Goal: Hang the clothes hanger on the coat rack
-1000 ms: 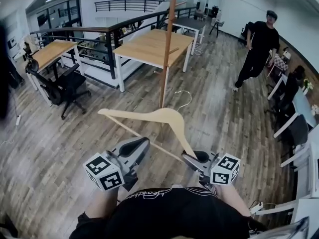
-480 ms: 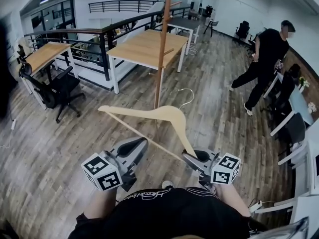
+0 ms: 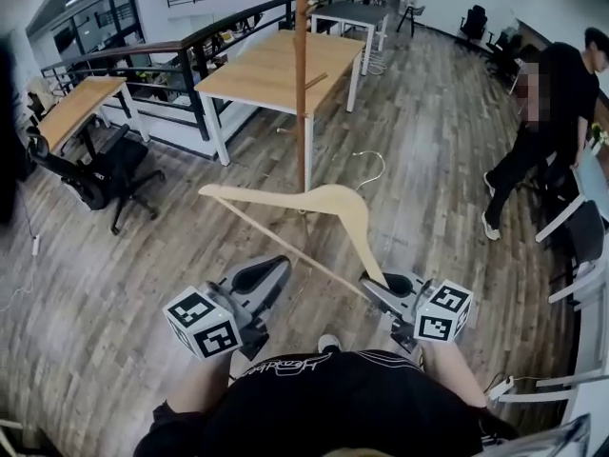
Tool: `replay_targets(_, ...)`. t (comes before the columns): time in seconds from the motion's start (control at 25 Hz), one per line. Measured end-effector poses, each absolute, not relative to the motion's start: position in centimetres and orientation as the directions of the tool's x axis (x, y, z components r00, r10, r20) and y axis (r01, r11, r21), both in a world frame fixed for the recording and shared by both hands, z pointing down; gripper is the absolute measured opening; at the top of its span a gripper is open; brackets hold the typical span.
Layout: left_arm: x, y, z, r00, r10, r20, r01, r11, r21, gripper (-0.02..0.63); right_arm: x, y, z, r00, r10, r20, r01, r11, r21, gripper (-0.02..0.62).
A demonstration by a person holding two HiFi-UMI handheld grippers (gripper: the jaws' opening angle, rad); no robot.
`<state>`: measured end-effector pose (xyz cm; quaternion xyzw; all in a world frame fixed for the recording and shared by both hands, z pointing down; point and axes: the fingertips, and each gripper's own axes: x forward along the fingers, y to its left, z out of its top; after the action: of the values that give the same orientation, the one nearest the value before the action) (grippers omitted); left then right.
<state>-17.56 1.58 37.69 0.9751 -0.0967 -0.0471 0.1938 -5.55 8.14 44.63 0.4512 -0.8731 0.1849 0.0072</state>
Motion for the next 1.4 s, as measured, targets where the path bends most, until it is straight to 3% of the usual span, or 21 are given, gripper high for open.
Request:
replay_targets(0.52,-0.6,-8.3,38.1,0.987,-0.161,0.006,-0.151,-0.914,0.376,0.017,10.0,-1.3,45.3,-0.591,-0.793,0.148,-0.782,0.519,-0.345,0.075)
replay_targets(1.4,6.7,-22.9,35.8,0.981,-0.181,-0.066,-0.149,-0.929,0.339,0.017,17.9,-17.3,42.7,-0.618,-0.771,0.155,-0.780,0.577,-0.241,0.075)
